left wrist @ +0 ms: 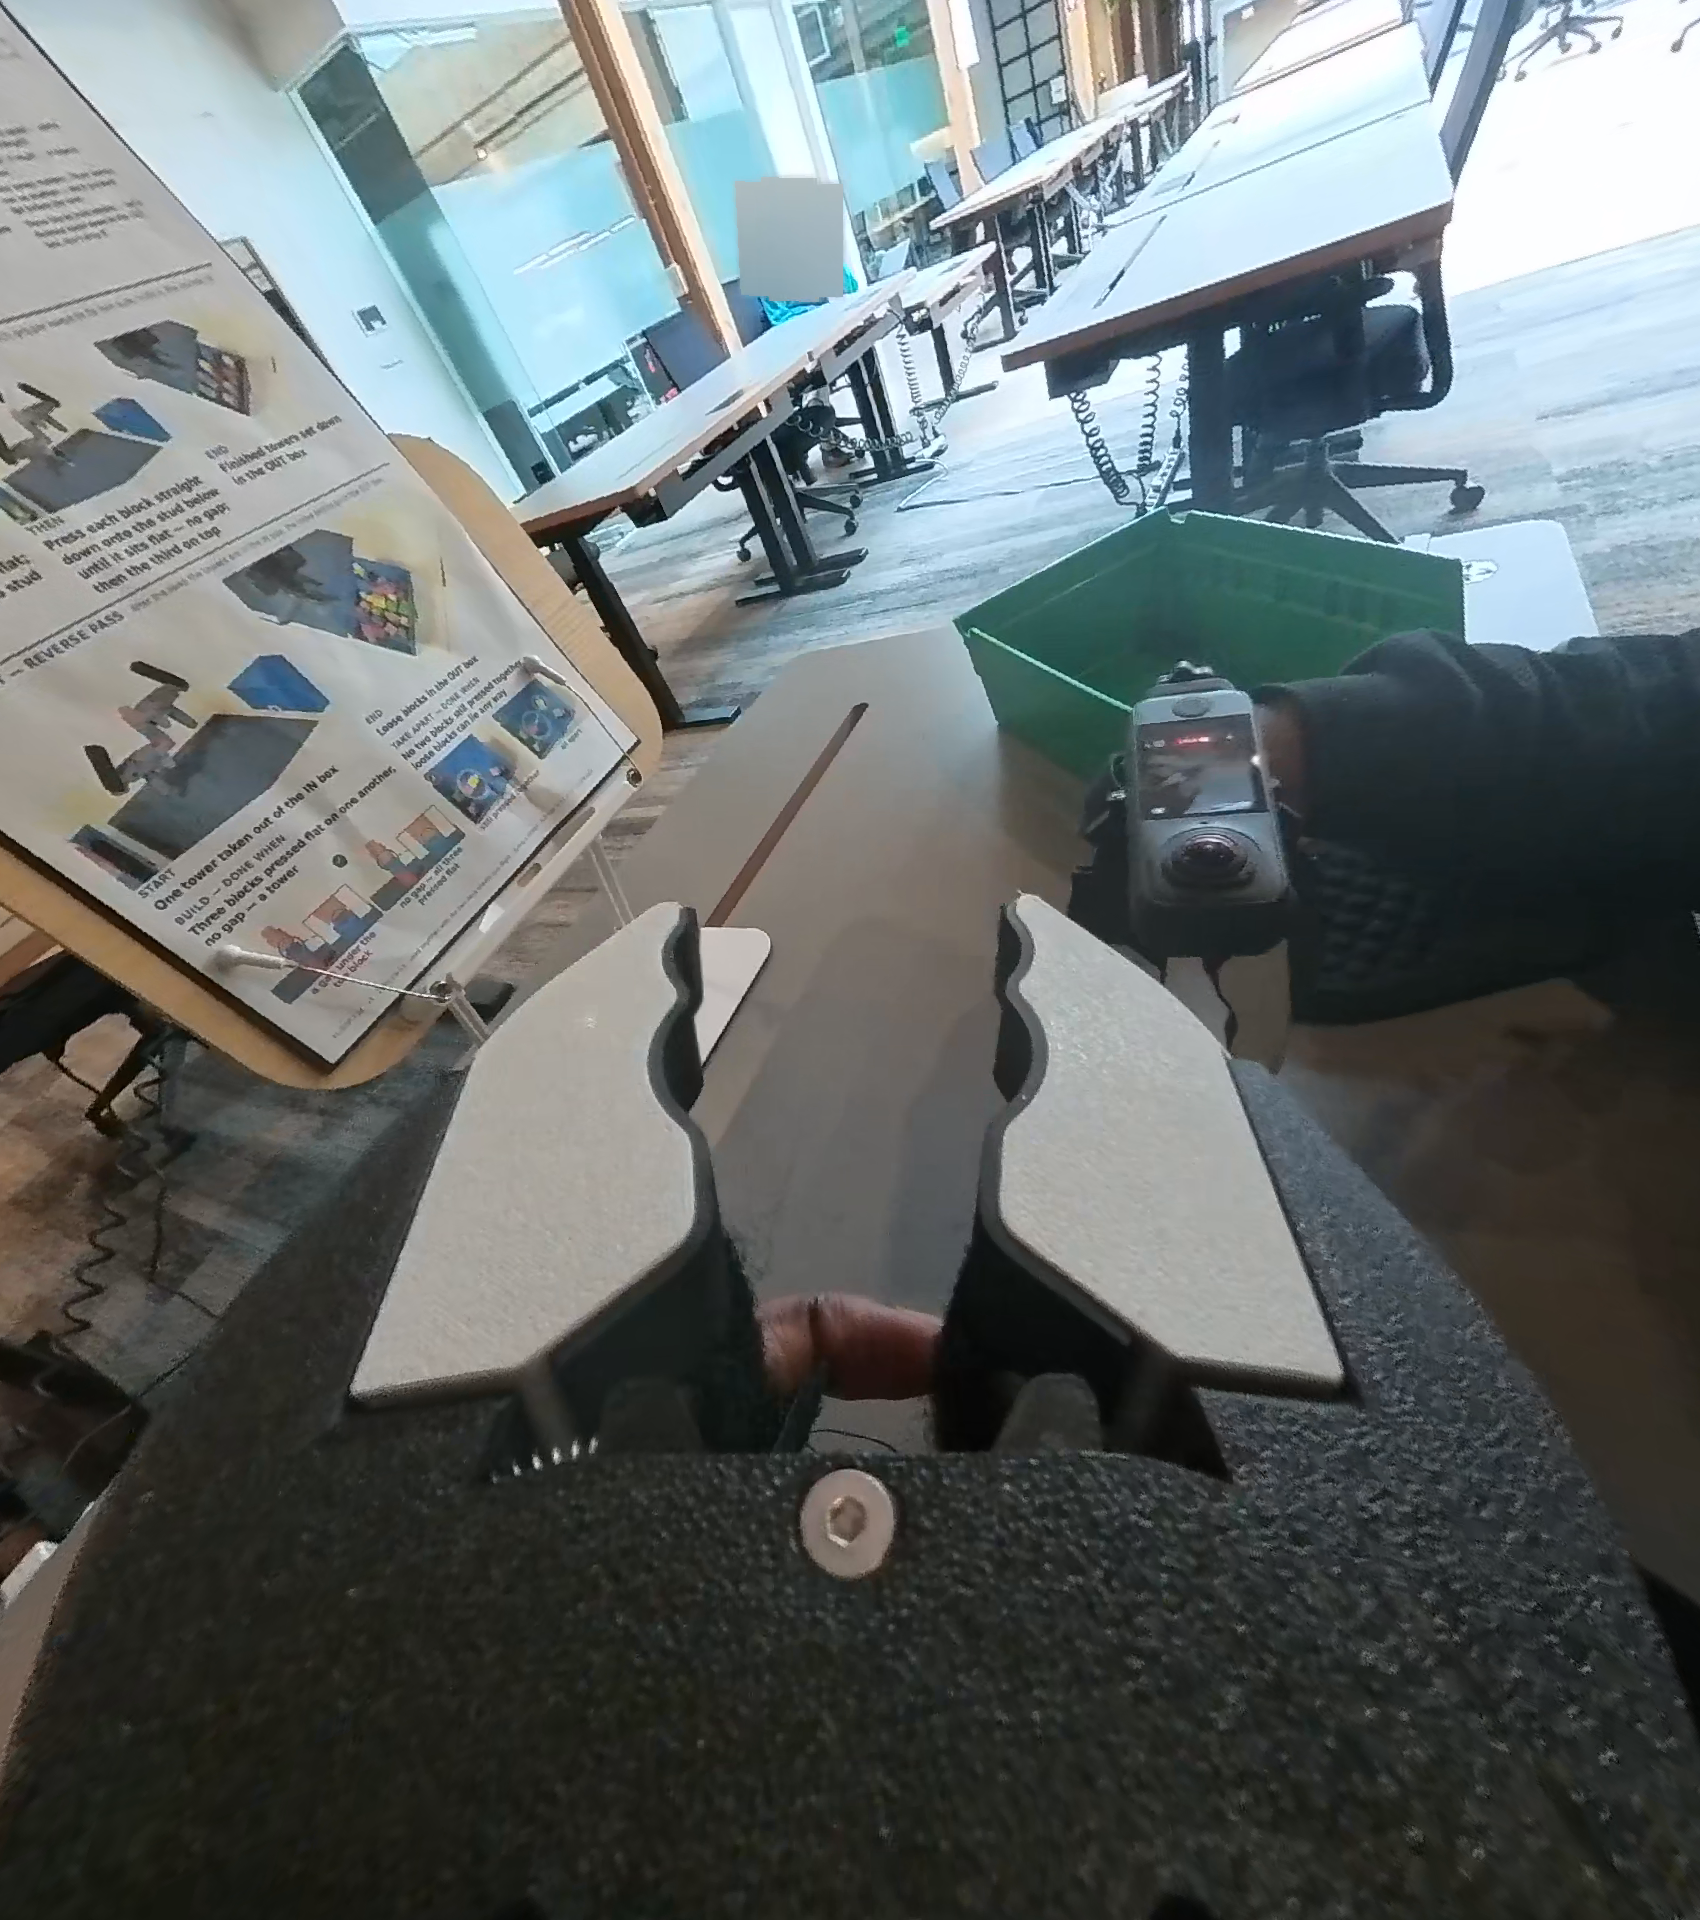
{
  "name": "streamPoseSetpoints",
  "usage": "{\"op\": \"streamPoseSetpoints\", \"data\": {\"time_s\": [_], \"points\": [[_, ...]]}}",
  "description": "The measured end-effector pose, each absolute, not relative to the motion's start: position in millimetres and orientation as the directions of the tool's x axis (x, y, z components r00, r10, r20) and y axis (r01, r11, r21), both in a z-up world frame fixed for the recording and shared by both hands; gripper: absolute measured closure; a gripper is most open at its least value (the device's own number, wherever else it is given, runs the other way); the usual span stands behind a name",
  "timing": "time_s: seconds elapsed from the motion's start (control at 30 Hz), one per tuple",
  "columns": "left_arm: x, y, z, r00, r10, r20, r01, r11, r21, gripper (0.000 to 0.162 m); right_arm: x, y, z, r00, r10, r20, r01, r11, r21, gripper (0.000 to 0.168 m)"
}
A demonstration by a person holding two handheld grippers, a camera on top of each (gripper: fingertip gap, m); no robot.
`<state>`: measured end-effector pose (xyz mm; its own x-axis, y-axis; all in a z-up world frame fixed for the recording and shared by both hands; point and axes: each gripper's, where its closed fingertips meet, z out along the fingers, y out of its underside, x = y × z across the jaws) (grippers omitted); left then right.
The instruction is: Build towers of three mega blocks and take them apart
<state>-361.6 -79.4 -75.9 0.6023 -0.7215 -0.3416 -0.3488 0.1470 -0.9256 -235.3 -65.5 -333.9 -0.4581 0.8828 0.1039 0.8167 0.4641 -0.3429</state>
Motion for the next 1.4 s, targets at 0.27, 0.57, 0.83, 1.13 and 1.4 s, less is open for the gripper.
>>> {"op": "streamPoseSetpoints", "data": {"time_s": [0.27, 0.57, 0.83, 1.13, 1.4], "points": [[-361.5, -78.9, -77.1, 0.602, -0.721, -0.344, -0.354, 0.145, -0.924, 0.108, -240.0, -61.3, -311.6, -0.404, 0.906, 0.125, 0.787, 0.414, -0.458, 0.105], [-352.5, -72.5, -82.2, 0.594, -0.731, -0.338, -0.375, 0.12, -0.919, 0.108, -247.7, -54.4, -264.7, -0.131, 0.986, 0.107, 0.326, 0.145, -0.934, 0.076], [-339.6, -63.3, -94.7, 0.622, -0.718, -0.313, -0.428, 0.022, -0.903, 0.107, -220.0, -30.7, -231.4, 0.036, 0.992, 0.118, -0.005, 0.118, -0.993, 0.081], [-436.9, -118.1, -139.3, 0.749, -0.551, -0.367, -0.608, -0.352, -0.712, 0.108, -220.7, -36.2, -233.3, 0.028, 0.988, 0.151, 0.038, 0.15, -0.988, 0.08], [-580.9, -186.8, -201.6, 0.779, -0.475, -0.408, -0.625, -0.631, -0.46, 0.107, -220.8, -39.7, -233.5, 0.021, 0.985, 0.169, 0.054, 0.167, -0.984, 0.081]]}}
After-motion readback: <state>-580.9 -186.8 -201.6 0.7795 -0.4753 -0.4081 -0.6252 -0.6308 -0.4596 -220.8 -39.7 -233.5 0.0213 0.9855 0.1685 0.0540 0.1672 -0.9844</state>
